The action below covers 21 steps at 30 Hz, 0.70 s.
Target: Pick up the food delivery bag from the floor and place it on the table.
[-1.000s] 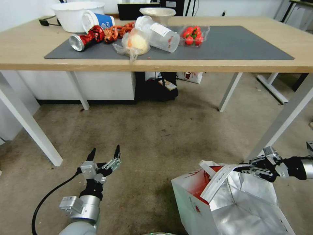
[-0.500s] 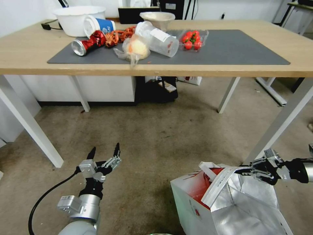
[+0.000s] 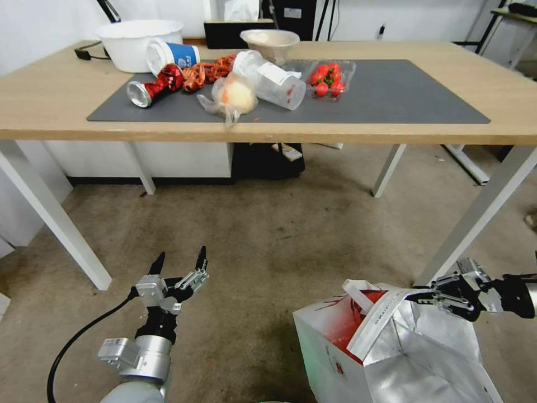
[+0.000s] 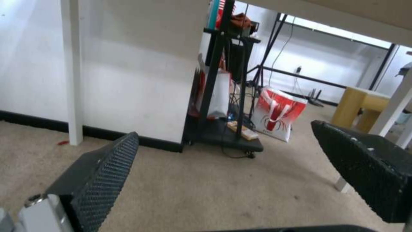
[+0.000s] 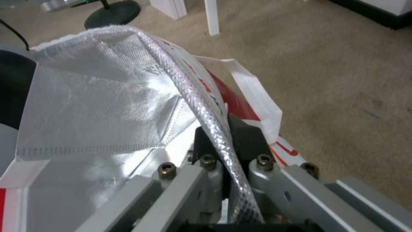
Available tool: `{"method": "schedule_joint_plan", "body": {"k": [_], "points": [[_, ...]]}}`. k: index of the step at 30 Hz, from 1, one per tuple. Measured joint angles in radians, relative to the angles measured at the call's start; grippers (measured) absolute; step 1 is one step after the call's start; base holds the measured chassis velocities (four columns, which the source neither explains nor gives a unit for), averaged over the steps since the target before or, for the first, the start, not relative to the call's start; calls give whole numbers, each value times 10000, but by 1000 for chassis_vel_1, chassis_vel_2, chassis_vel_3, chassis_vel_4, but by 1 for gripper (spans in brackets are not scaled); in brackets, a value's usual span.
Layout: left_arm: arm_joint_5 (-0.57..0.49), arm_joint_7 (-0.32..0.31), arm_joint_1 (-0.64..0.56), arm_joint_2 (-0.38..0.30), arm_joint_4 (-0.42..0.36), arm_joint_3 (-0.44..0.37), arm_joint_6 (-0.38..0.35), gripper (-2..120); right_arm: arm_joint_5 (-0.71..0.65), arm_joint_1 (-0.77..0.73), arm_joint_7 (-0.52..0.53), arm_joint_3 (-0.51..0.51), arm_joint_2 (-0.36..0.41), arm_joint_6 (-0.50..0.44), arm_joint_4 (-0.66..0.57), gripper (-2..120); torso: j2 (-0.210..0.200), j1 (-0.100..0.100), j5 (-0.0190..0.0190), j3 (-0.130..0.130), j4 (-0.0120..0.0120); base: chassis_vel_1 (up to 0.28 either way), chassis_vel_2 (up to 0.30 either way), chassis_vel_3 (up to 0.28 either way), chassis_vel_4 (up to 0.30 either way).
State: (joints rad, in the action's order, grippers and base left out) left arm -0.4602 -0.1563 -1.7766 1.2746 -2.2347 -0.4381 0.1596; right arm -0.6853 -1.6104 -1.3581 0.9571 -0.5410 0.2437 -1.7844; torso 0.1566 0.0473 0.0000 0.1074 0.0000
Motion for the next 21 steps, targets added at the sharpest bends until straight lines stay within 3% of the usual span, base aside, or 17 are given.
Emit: {"method": "schedule_joint_plan", "body": {"k": [21], "points": [[106, -12, -61, 16, -97, 52, 11, 100, -79, -606, -6, 469, -17, -89, -152, 0, 869, 188, 1, 692, 0, 0, 0, 0, 0]]}}
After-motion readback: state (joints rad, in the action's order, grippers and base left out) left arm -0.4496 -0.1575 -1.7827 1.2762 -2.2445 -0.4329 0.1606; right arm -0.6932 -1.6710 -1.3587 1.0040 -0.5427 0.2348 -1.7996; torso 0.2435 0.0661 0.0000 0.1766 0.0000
